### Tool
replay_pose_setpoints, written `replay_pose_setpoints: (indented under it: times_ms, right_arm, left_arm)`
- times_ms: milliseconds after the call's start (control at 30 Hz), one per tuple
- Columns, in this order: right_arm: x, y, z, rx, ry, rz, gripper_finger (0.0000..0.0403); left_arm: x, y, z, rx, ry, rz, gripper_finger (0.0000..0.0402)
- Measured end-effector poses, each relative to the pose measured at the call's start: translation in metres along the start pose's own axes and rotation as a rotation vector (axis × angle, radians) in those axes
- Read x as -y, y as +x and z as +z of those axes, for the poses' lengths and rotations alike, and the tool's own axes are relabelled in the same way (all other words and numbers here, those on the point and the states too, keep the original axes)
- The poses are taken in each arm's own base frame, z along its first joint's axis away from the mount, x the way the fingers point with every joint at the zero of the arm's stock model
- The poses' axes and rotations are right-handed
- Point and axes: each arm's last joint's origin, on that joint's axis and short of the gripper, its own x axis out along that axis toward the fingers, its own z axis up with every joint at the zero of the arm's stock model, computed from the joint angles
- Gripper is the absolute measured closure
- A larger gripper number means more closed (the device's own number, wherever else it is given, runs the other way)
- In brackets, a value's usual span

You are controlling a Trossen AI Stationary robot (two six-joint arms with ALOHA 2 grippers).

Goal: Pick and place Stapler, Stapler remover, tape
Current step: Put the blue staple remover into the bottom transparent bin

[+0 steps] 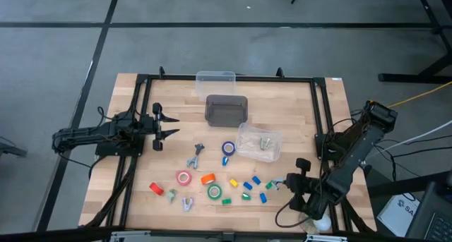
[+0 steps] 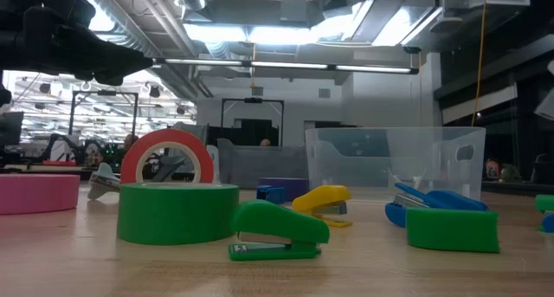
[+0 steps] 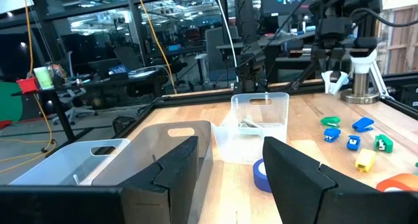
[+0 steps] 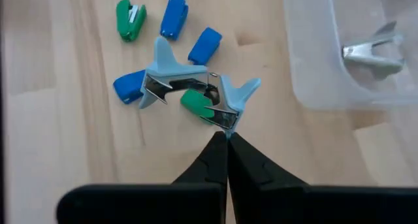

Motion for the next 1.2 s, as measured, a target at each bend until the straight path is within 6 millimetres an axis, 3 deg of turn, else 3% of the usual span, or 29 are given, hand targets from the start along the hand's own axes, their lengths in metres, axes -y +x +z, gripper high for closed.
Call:
replay_pose_setpoints:
  times_ms: [733, 1200]
  right_arm:
    - [0.045, 0.026, 0.060, 0.009, -0.132, -0.095, 0.0399]
    - [0.071, 0.018, 0.072, 0.009, -0.149, -0.141, 0.0399]
  left_arm:
    - [0.000, 0.000, 0.000, 0.000, 0.000, 0.000, 0.0233]
    - [0.000, 0.000, 0.000, 0.000, 0.000, 0.000, 0.0233]
